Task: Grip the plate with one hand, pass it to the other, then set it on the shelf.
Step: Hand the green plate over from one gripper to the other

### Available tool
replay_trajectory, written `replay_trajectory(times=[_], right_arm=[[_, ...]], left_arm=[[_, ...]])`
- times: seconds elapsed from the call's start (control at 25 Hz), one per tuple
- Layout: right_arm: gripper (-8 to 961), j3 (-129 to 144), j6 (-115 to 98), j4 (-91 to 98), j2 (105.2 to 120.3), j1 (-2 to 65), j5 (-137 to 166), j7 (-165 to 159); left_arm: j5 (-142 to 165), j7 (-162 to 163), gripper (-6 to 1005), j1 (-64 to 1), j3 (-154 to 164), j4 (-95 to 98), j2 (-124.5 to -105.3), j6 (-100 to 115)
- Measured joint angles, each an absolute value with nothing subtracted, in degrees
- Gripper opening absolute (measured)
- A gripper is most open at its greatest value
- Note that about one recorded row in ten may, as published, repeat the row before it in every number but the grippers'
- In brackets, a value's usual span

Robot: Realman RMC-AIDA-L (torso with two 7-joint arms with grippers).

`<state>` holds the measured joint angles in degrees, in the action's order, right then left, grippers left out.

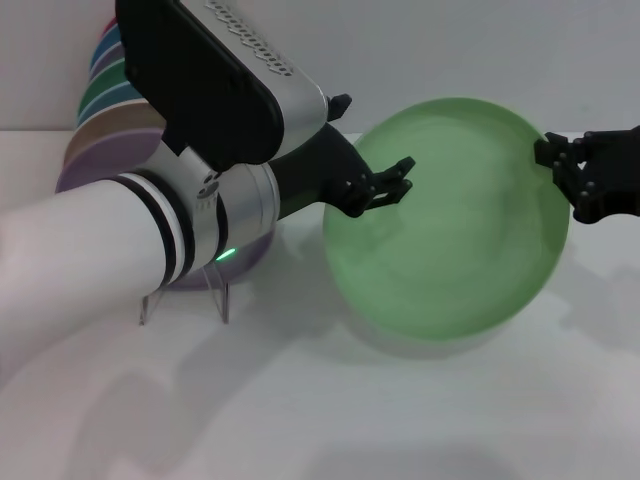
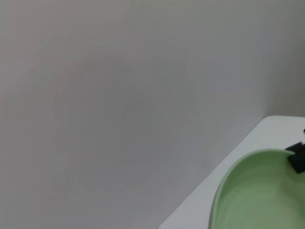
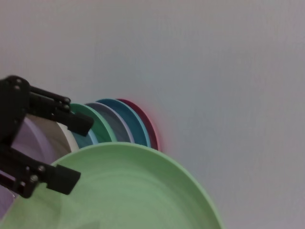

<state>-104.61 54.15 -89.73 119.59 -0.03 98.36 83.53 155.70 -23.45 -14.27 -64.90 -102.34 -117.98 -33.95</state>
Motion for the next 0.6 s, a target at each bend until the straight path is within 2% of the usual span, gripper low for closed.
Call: replay_trajectory(times=[0.28,0.52,0.6], right_arm=[[25,-104.30,54.99,-90.15,119.57,-0.45,97.82,83.69],[27,-104.24,55.74,-90.24,119.56,-0.70,96.96,83.71],[28,-104.23,56.10,-90.25,119.55,-0.78,96.60,83.72]], left_arm=[[155.71,-23.89,859,-14.77,-64.87,-100.16,-118.12,-32.68],[155.70,-26.42,813,-14.54,-64.62,-99.54,-118.06,-31.87],[155.68,-27.67,725,-14.24,-64.57,-99.32,-118.12,-31.67]])
